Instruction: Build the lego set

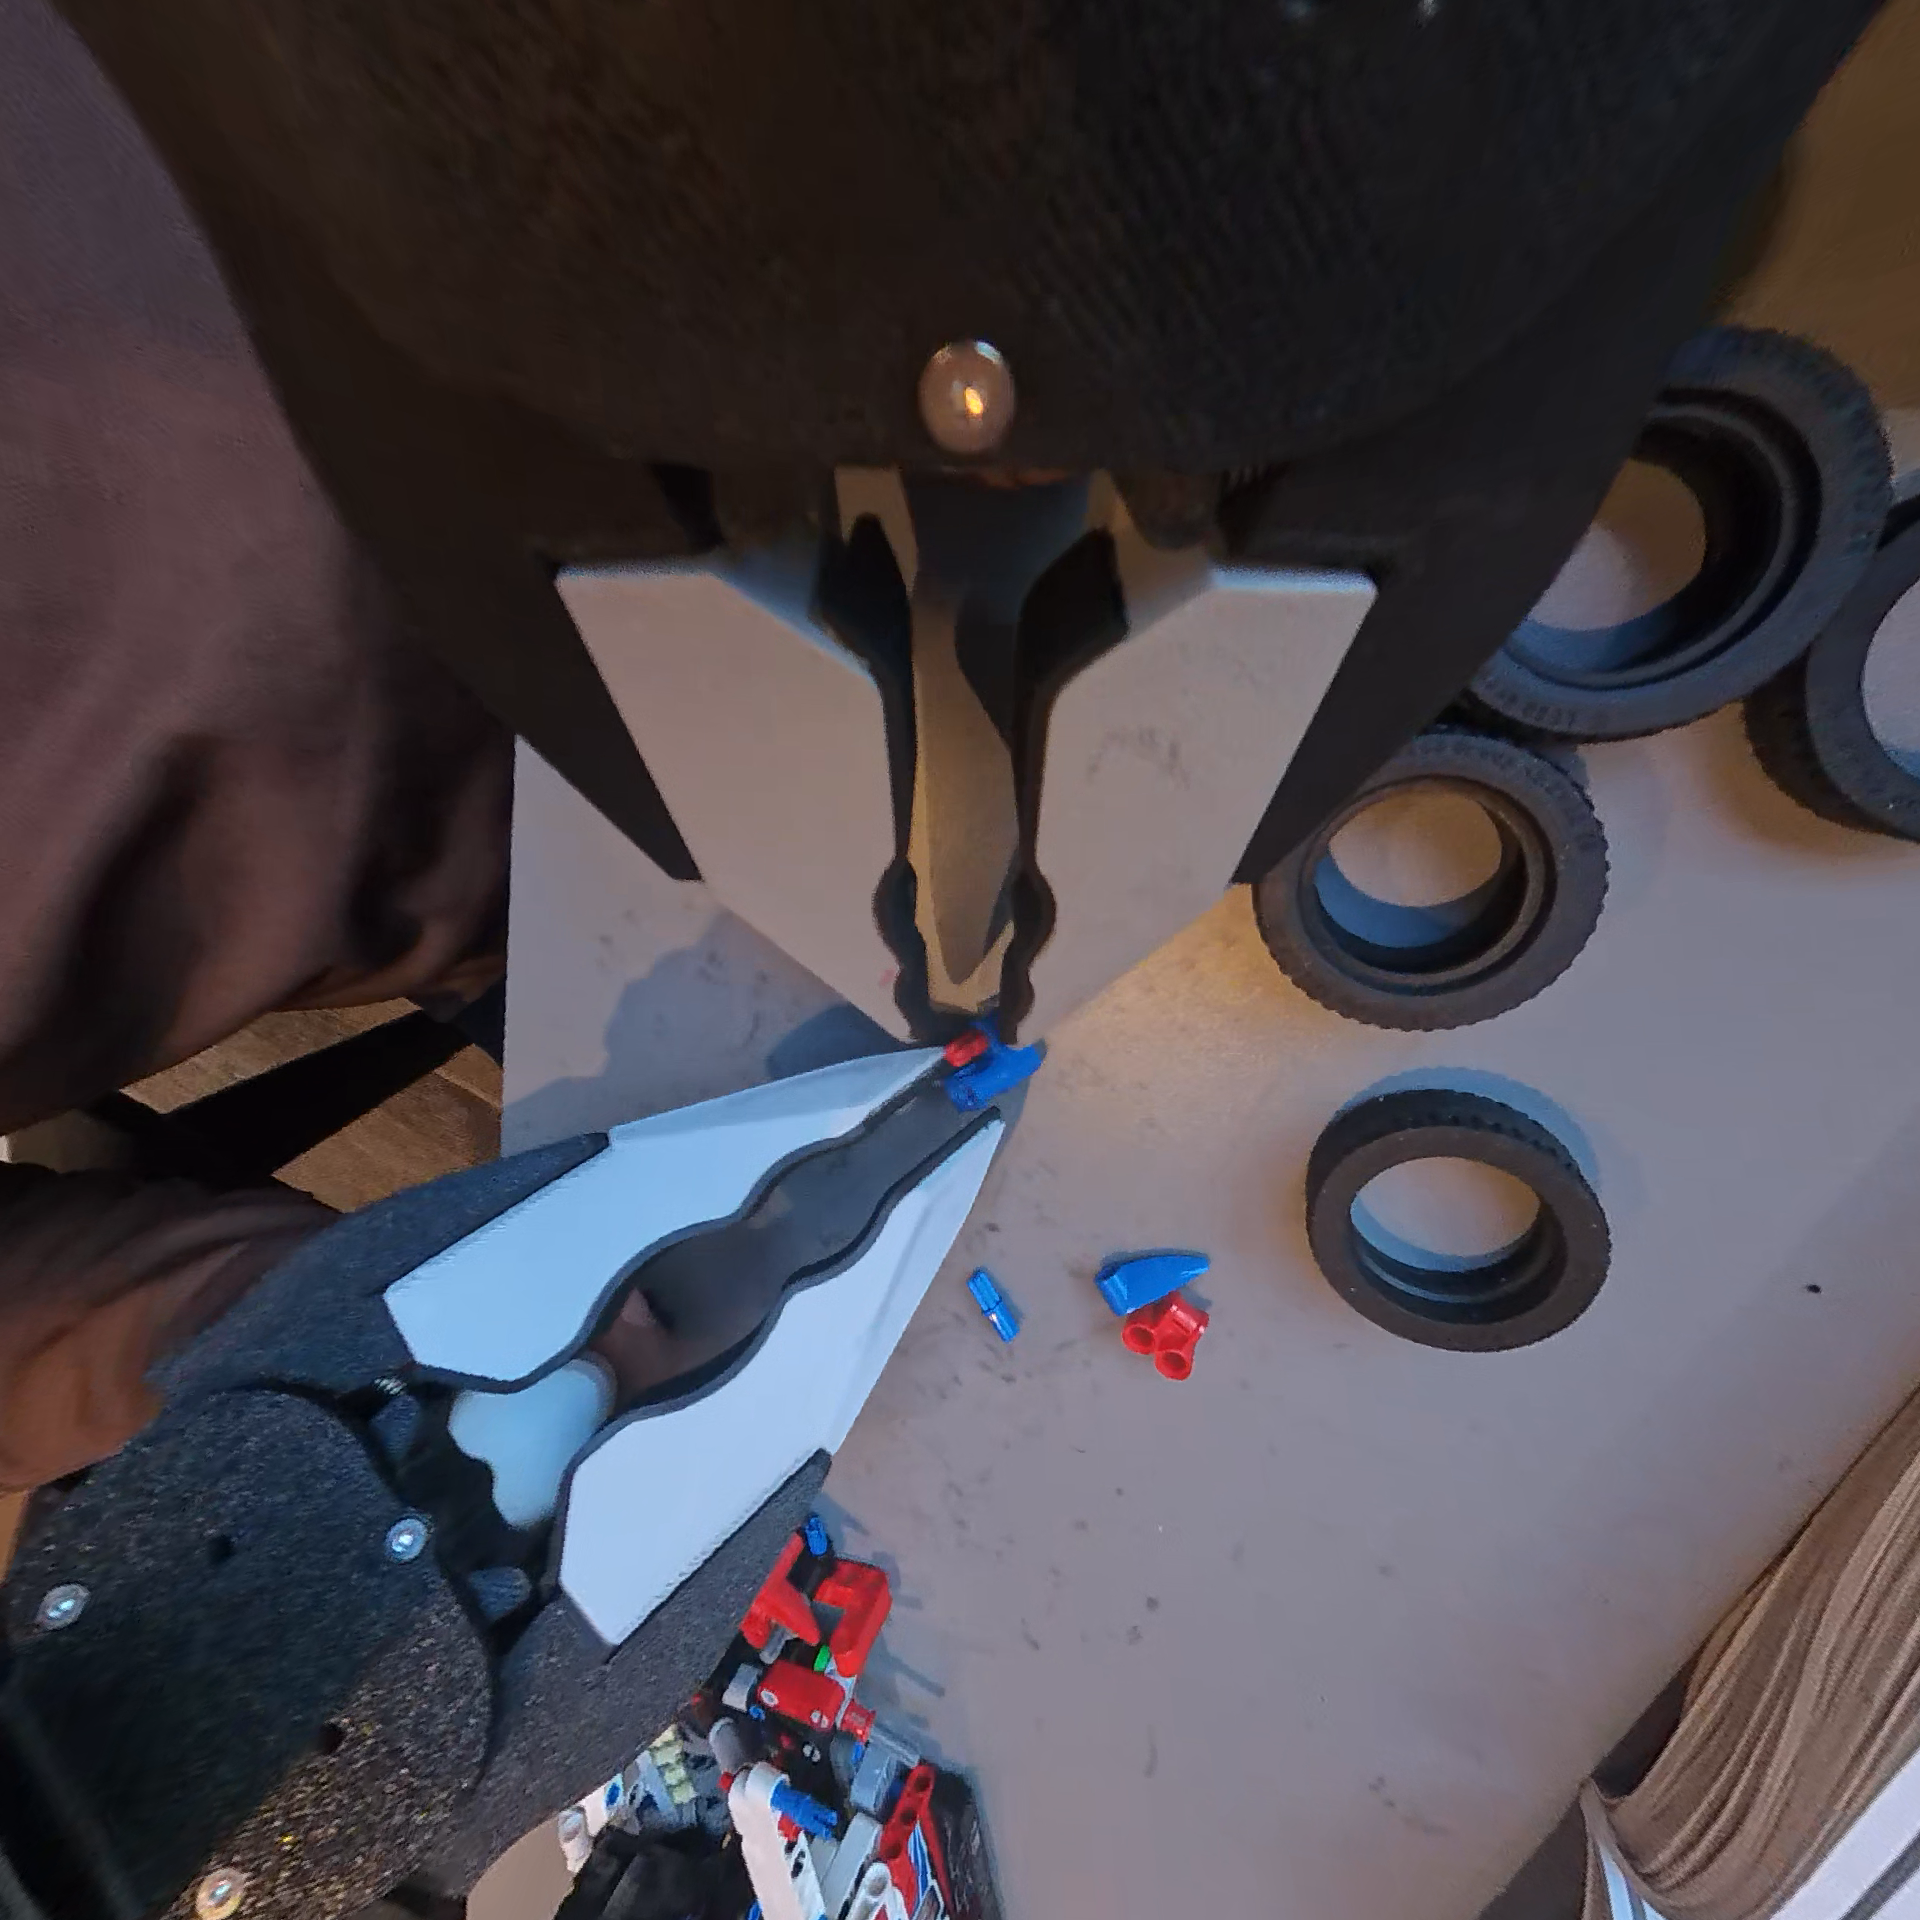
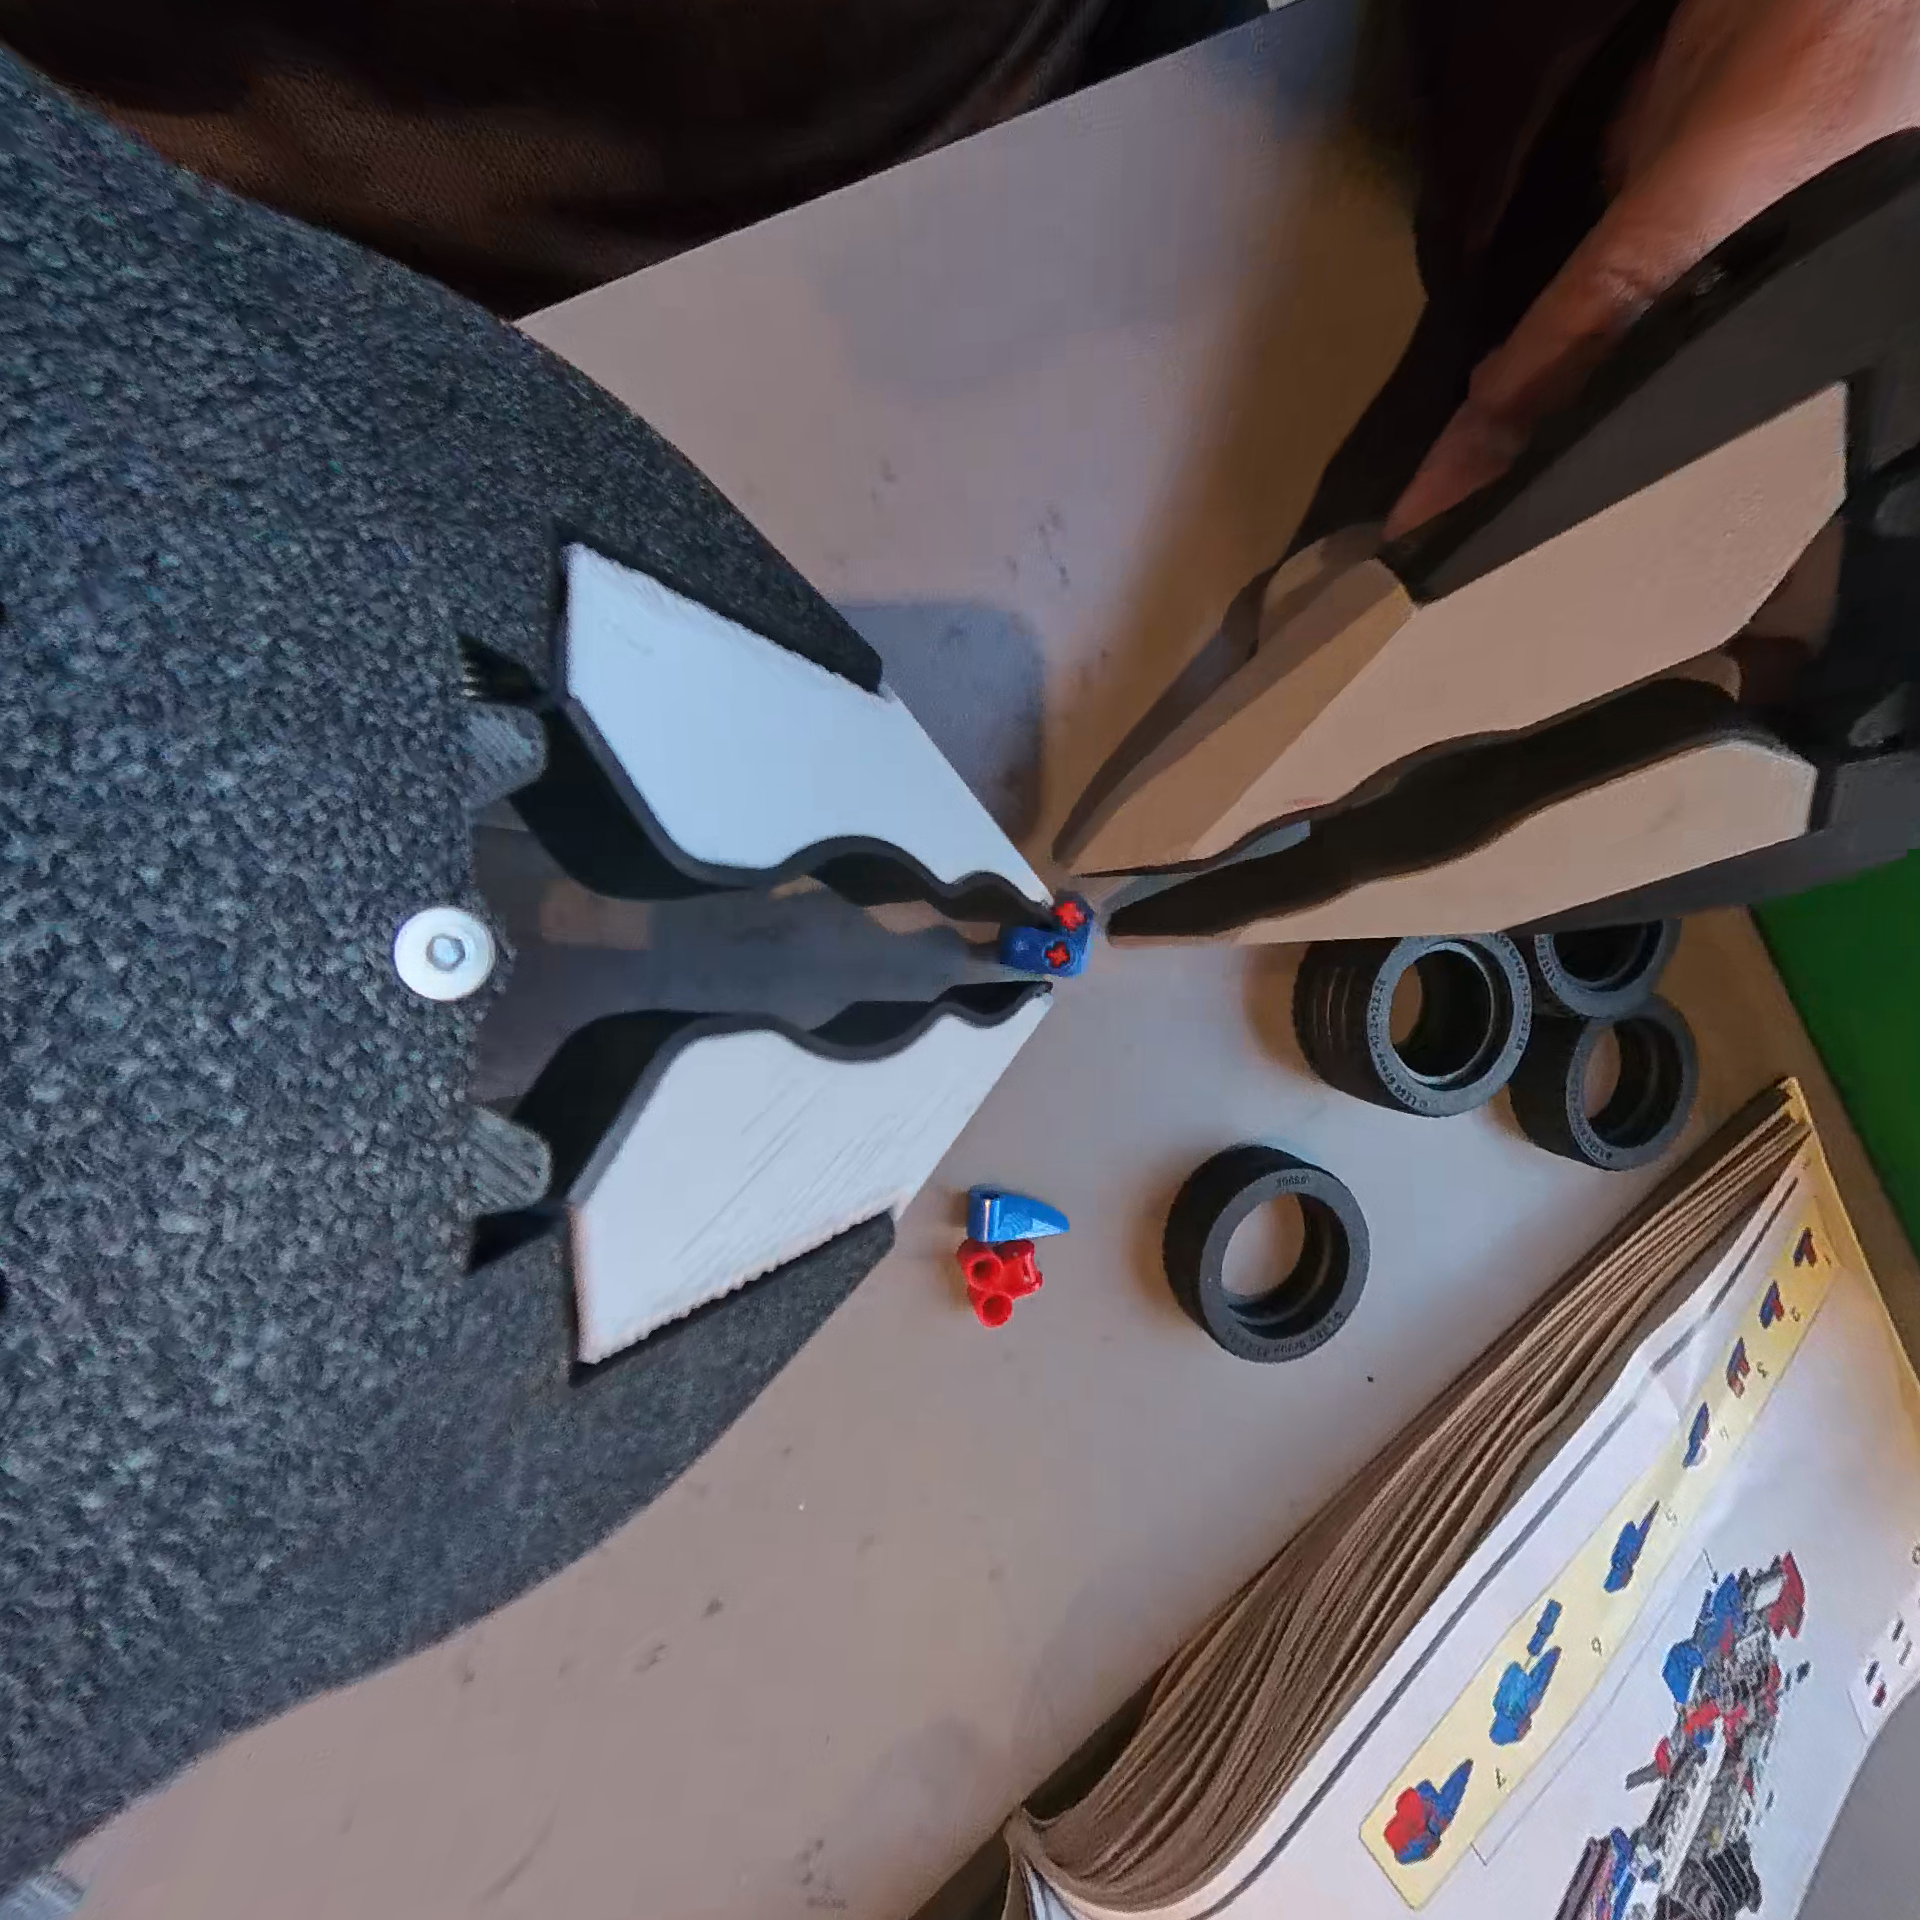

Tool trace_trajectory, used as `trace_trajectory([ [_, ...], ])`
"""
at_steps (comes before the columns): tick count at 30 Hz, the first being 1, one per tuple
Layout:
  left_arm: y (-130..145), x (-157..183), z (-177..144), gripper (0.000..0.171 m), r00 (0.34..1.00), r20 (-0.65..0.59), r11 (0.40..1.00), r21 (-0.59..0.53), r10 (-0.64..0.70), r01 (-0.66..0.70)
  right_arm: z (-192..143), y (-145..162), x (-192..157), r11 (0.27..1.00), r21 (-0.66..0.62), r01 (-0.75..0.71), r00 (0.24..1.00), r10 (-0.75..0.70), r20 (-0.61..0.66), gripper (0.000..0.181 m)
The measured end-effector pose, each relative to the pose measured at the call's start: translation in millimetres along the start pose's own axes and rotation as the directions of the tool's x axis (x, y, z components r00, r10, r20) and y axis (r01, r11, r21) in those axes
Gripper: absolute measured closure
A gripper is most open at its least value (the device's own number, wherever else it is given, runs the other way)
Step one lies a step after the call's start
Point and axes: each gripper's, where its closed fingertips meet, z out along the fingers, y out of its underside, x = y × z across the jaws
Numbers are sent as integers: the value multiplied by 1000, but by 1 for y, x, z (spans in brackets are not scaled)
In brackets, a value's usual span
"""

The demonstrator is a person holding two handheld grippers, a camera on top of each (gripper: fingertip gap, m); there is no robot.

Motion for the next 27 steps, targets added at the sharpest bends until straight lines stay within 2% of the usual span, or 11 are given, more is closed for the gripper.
trace_trajectory([
  [5, 1, -2, -1, 158, 999, 6, 999, -7, 34, -34, 1, 2, -1, 1000, -11, 3, 1000, -3, 9, 172],
  [13, 8, -3, 7, 157, 965, 105, 968, -96, 241, -231, 0, 0, 2, 1000, 7, -30, 999, 30, 15, 172],
  [18, 5, 0, 7, 156, 939, 127, 946, -87, 320, -311, 0, 0, -3, 999, -17, -40, 998, 41, 39, 173],
  [23, 4, -3, 7, 165, 908, 178, 925, -99, 380, -368, -2, -2, -5, 997, -28, -76, 995, 78, 63, 173],
  [27, 5, -3, 7, 165, 912, 168, 927, -100, 373, -361, -1, -1, -6, 992, -37, -118, 988, 121, 91, 173],
])
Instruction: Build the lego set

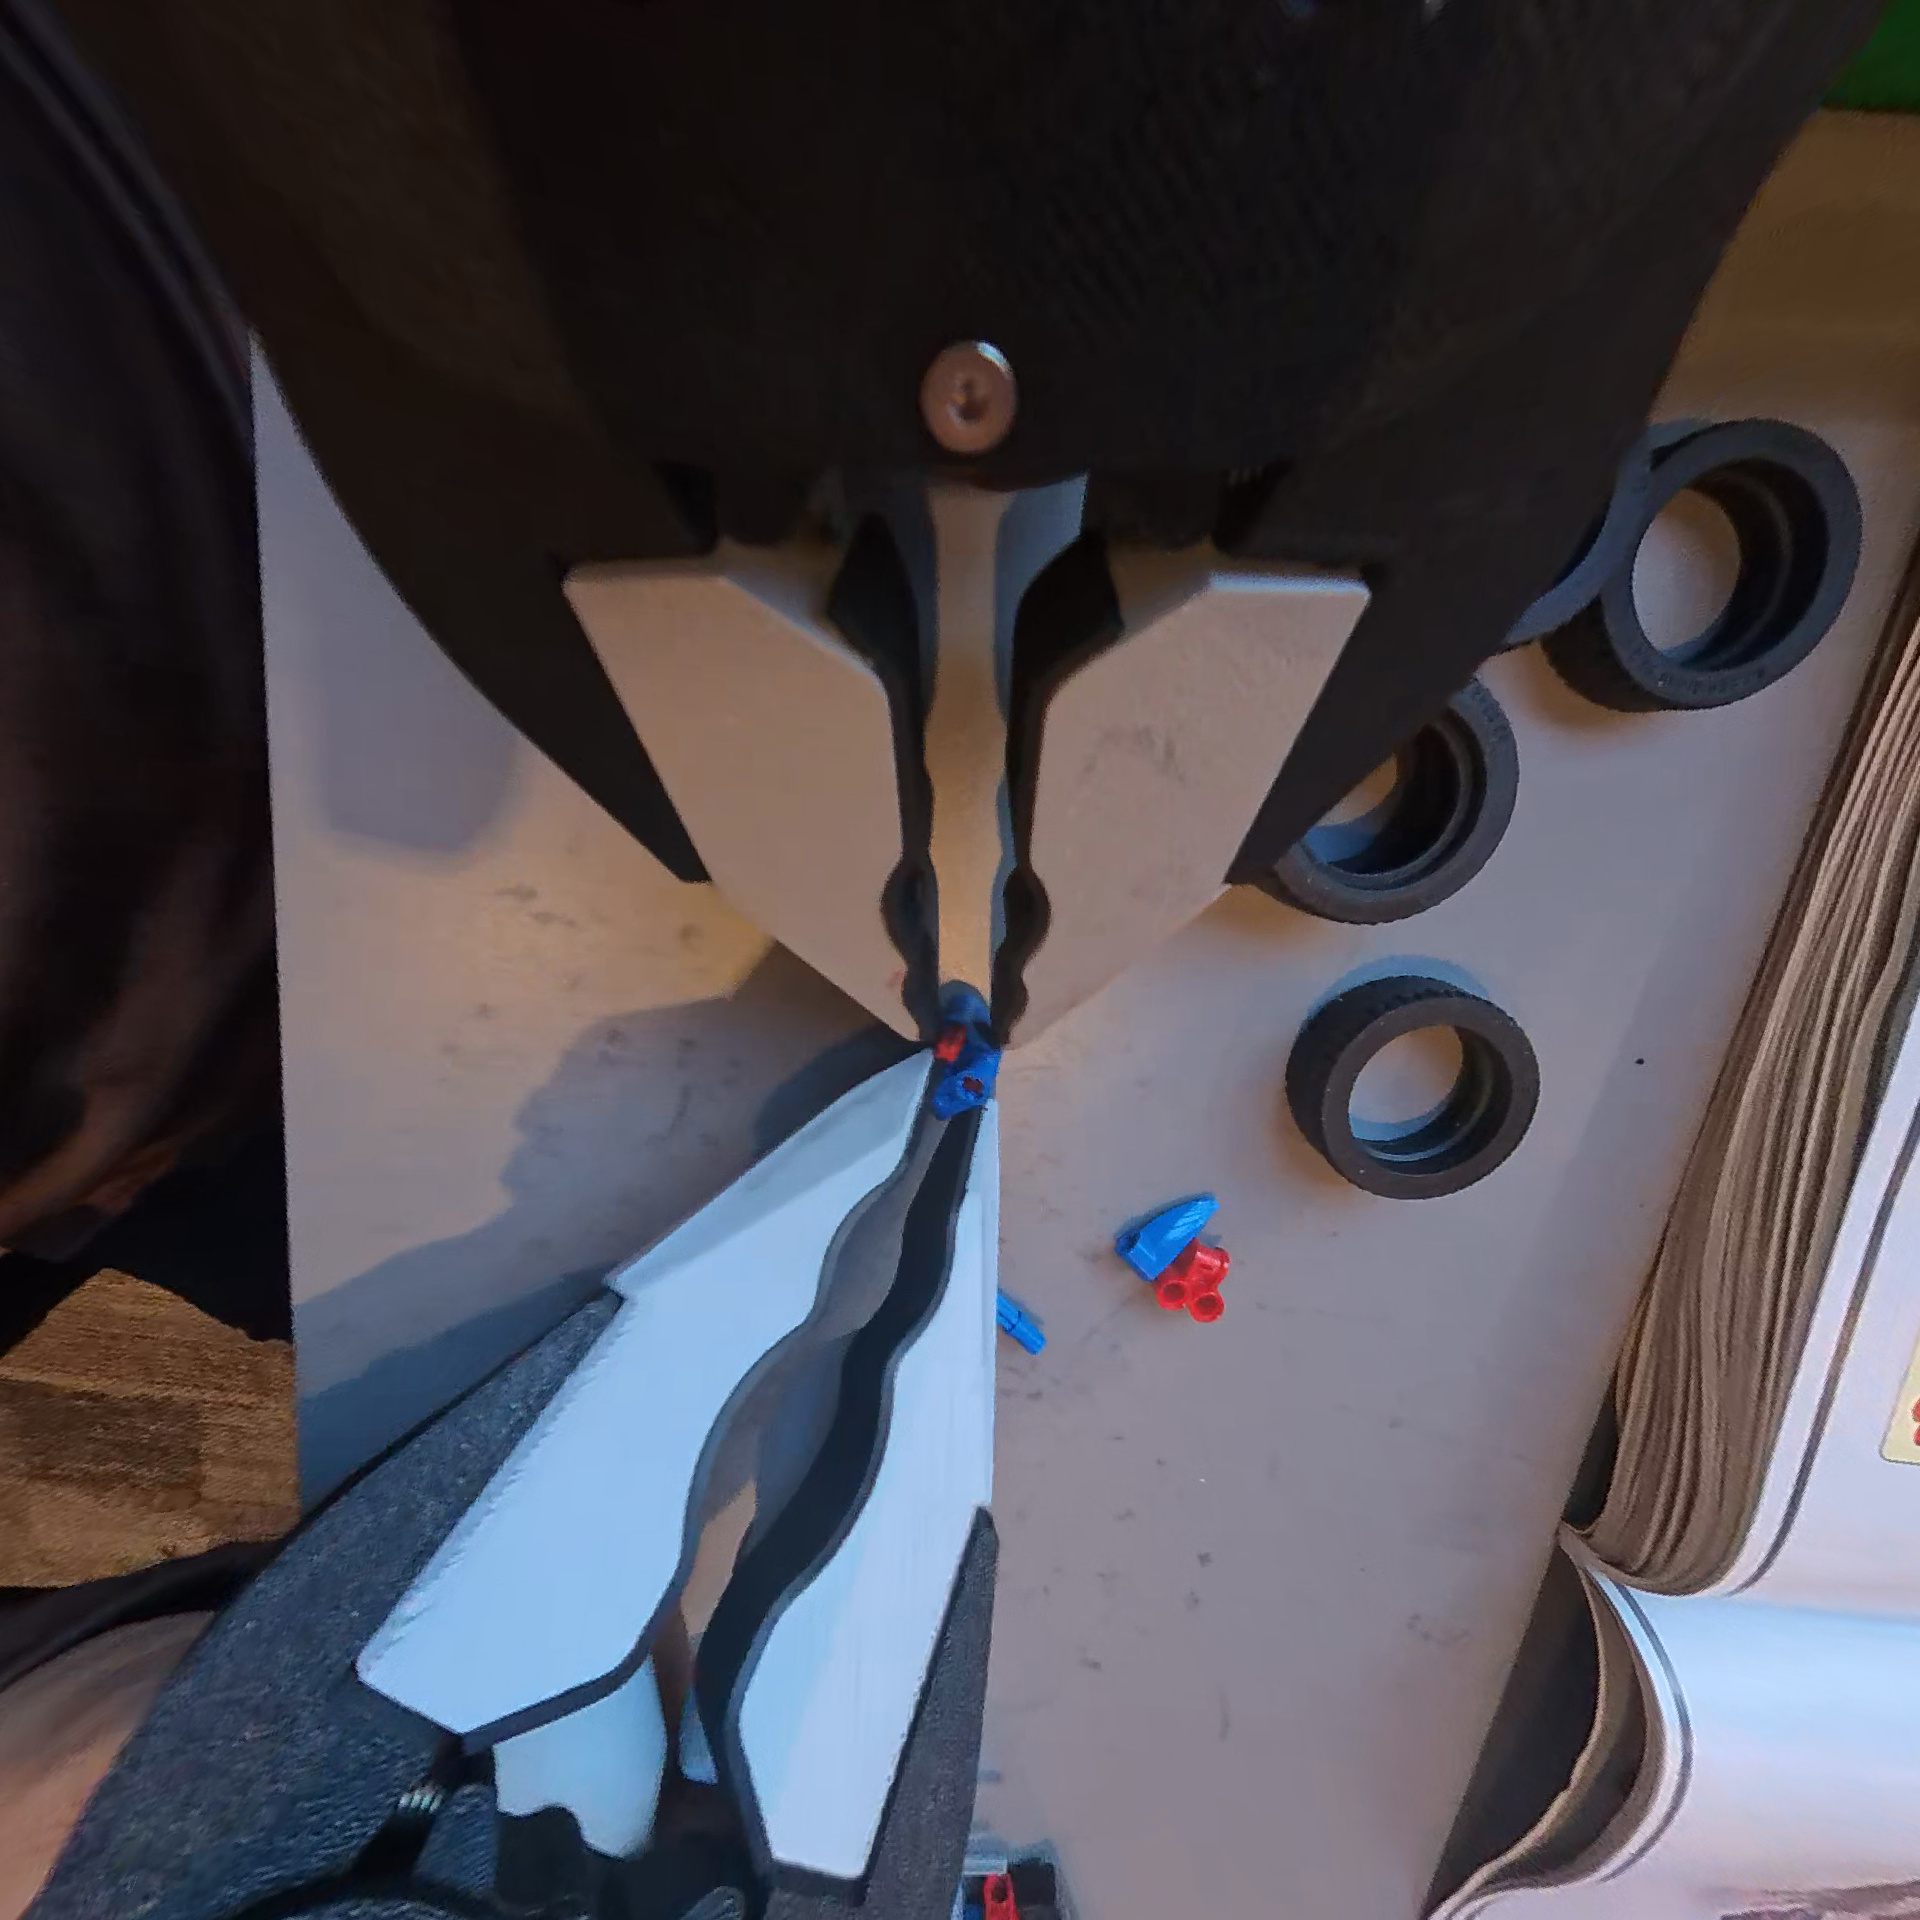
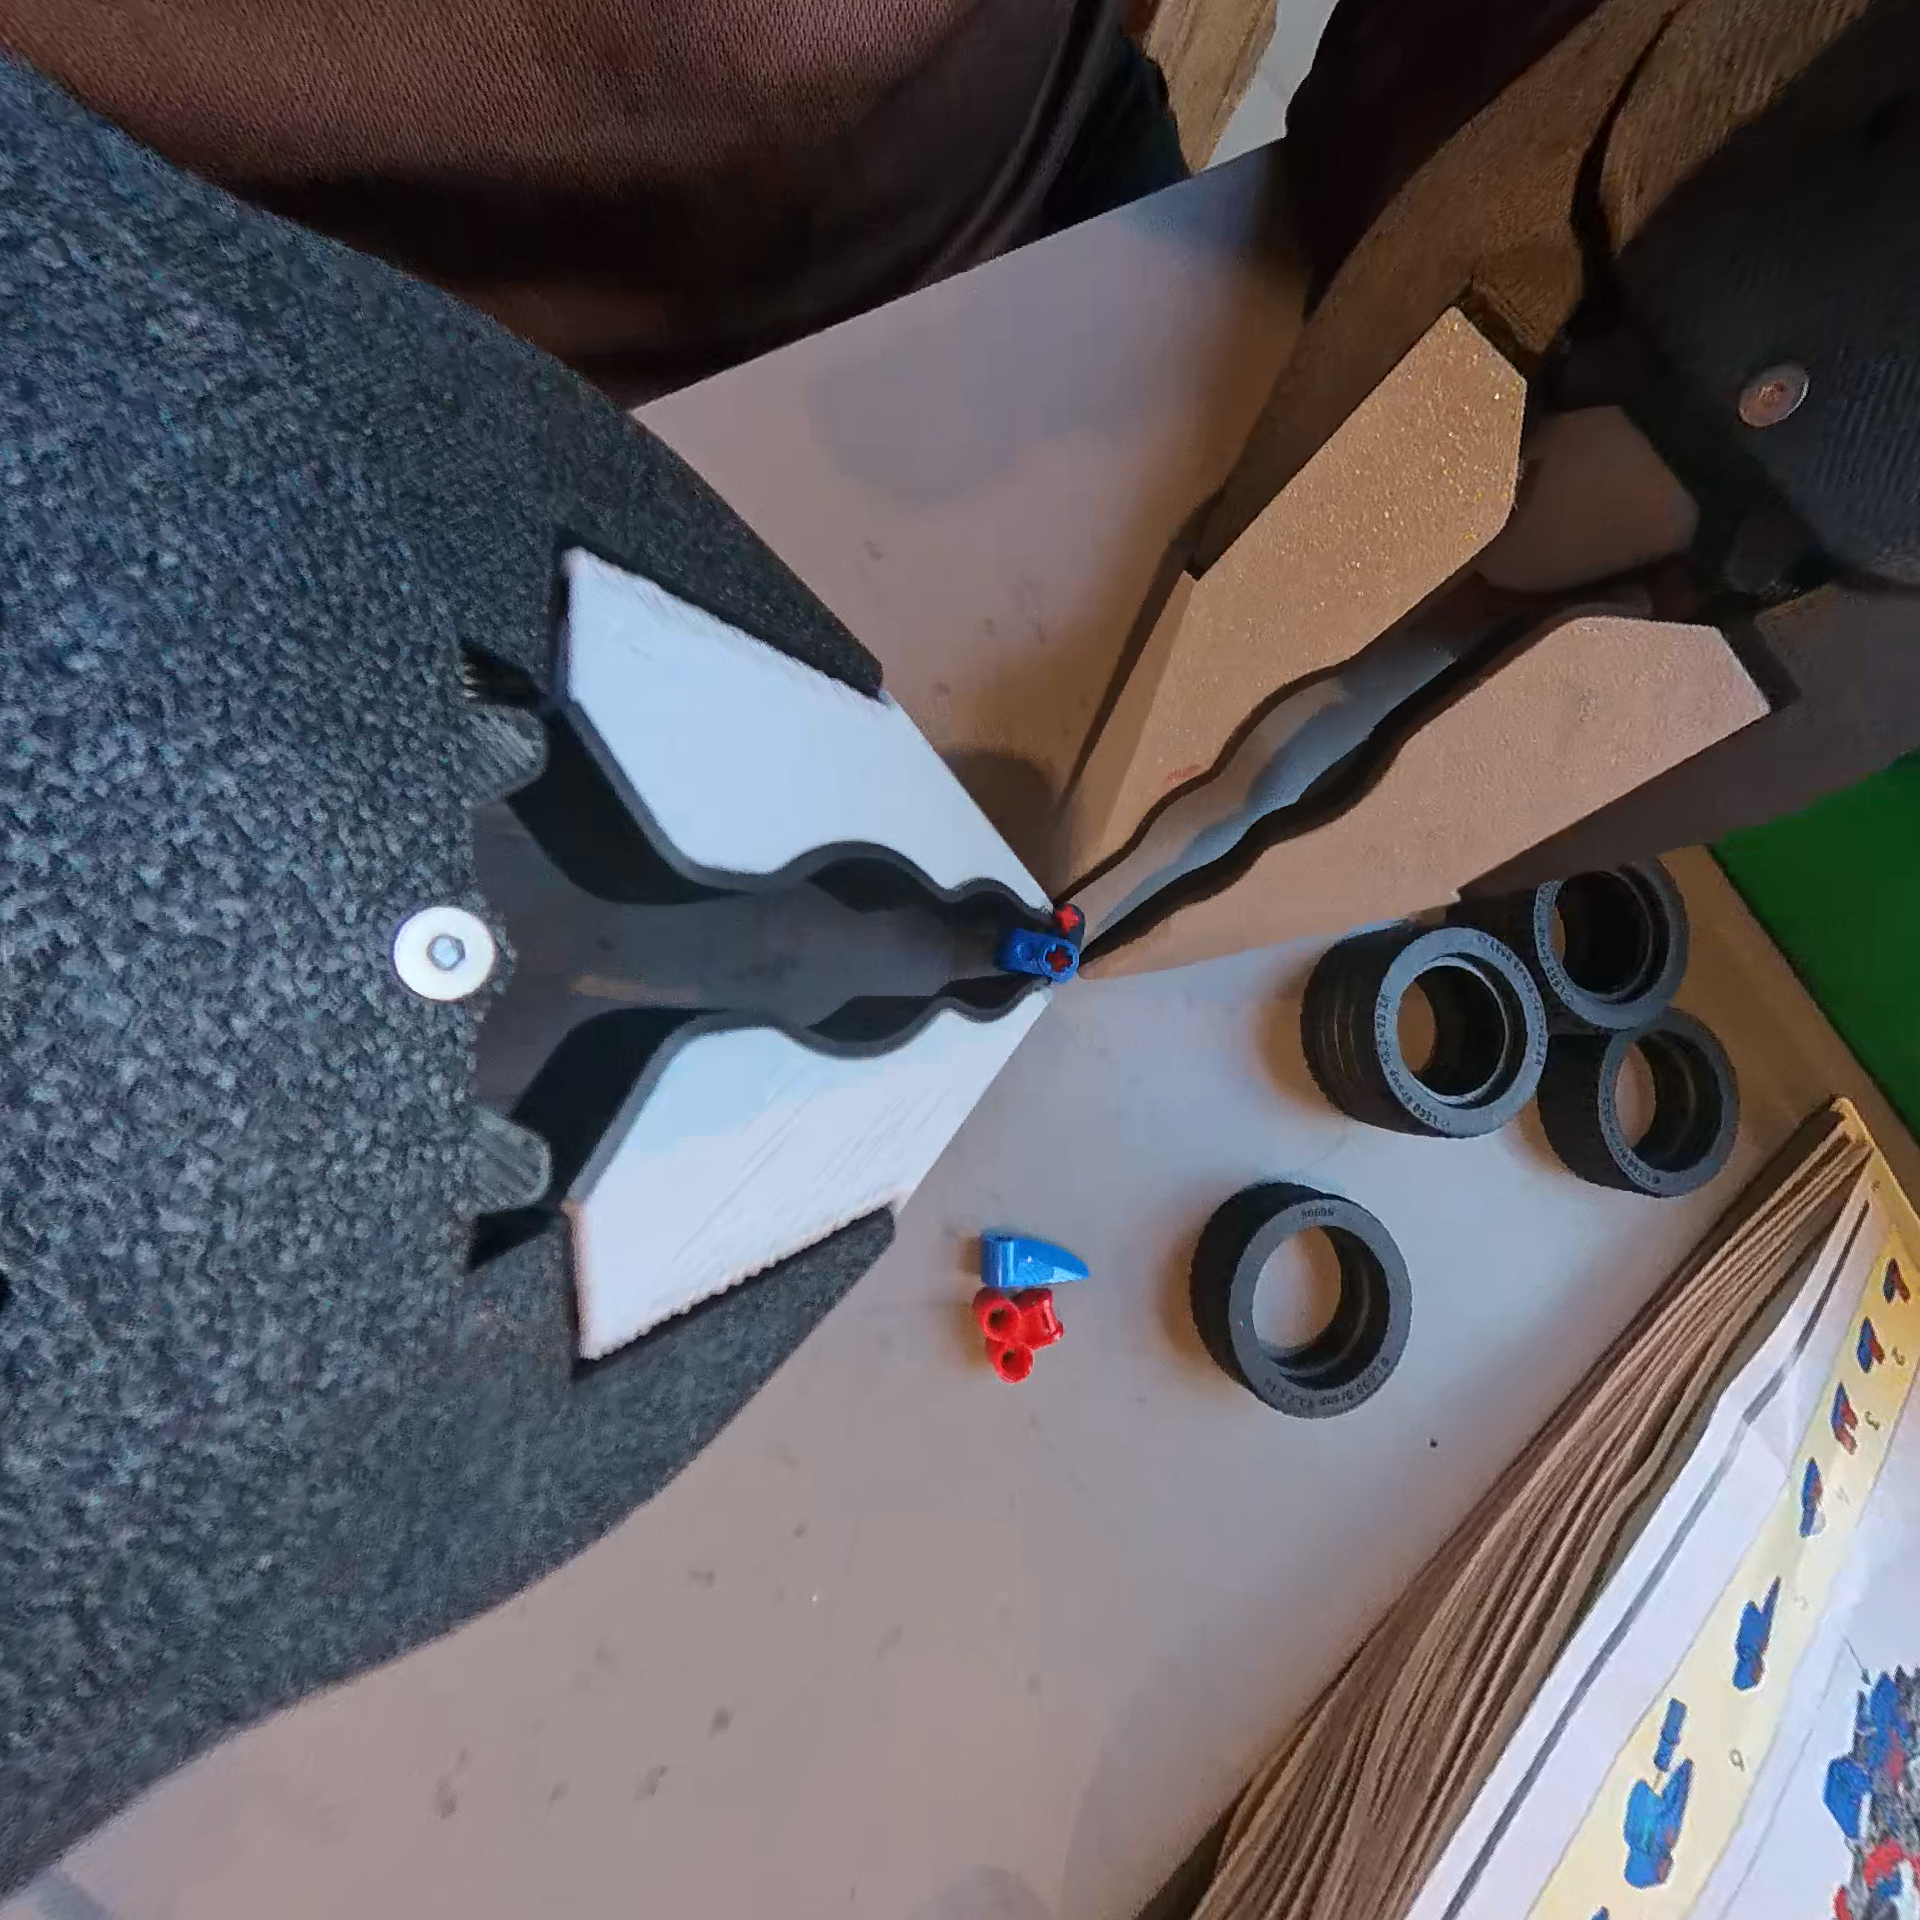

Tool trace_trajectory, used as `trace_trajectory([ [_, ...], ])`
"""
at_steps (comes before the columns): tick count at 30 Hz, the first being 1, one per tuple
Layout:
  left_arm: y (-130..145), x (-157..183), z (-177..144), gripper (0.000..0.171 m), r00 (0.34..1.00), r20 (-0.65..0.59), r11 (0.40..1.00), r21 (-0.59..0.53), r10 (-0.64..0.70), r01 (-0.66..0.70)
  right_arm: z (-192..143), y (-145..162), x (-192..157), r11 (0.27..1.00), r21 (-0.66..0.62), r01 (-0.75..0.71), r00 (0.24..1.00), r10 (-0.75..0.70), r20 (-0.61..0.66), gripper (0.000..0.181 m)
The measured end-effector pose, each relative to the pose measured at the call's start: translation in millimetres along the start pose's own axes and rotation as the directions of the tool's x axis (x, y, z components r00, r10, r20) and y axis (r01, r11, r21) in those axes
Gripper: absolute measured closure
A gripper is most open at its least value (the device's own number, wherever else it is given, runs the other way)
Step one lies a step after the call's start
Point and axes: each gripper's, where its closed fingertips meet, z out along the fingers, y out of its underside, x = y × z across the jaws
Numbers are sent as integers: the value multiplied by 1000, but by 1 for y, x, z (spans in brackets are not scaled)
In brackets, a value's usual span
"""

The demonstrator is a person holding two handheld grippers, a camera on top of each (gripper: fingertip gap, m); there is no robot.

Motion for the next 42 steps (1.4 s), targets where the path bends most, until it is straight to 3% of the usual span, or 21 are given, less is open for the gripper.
trace_trajectory([
  [5, 2, -1, 0, 165, 999, -23, 1000, -5, -25, 25, 2, 0, -1, 999, -43, 0, 1000, 1, 24, 173],
  [15, 7, -7, -2, 165, 987, -89, 991, -24, -135, 133, 8, -6, 2, 951, -258, 173, 984, -157, 79, 173],
  [21, 7, -7, -2, 165, 982, -107, 988, -27, -156, 154, 9, -6, 1, 945, -278, 173, 979, -134, 155, 173],
  [27, 7, -7, -2, 166, 972, -144, 982, -32, -187, 185, 10, -7, 1, 965, -221, 141, 976, -99, 193, 172],
  [34, 5, -7, -1, 165, 966, -167, 981, -39, -196, 193, 8, -5, 1, 991, -129, -47, 970, 76, 229, 172],
  [42, 3, -9, 0, 165, 965, -174, 981, -50, -195, 189, 8, -5, 4, 969, -150, -196, 924, 234, 304, 172],
])
